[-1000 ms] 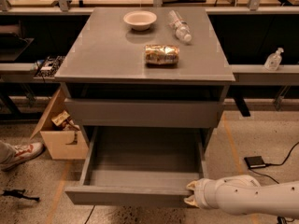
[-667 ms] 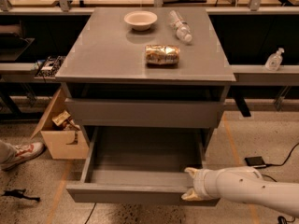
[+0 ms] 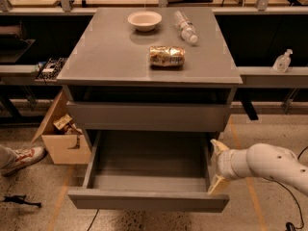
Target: Open middle drawer
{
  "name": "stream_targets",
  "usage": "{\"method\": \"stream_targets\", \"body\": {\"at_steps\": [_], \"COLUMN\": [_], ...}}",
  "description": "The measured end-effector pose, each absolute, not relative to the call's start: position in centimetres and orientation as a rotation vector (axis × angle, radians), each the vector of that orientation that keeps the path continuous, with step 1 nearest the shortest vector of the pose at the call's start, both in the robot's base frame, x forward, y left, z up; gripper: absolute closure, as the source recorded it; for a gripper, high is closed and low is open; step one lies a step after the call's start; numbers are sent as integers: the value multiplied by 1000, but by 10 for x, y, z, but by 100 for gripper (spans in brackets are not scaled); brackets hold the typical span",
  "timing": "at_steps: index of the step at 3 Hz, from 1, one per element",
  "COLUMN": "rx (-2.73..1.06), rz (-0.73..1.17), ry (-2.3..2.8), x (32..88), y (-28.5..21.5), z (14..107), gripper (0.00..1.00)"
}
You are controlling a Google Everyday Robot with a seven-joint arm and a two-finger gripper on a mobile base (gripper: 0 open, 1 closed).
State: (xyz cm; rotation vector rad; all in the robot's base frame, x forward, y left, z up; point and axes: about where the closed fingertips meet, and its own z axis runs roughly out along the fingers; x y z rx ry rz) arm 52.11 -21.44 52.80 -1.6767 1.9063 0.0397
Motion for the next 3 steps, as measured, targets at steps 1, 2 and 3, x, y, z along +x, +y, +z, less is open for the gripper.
{"method": "stream_targets", "body": {"at_steps": [1, 2, 3], "rx": [-1648, -1573, -1486], "rz": [-36, -128, -200], "ry": [1970, 2055, 2143], "x": [546, 565, 568], "y": [-262, -317, -371], "z": [548, 569, 584], "gripper": [0, 0, 0]}}
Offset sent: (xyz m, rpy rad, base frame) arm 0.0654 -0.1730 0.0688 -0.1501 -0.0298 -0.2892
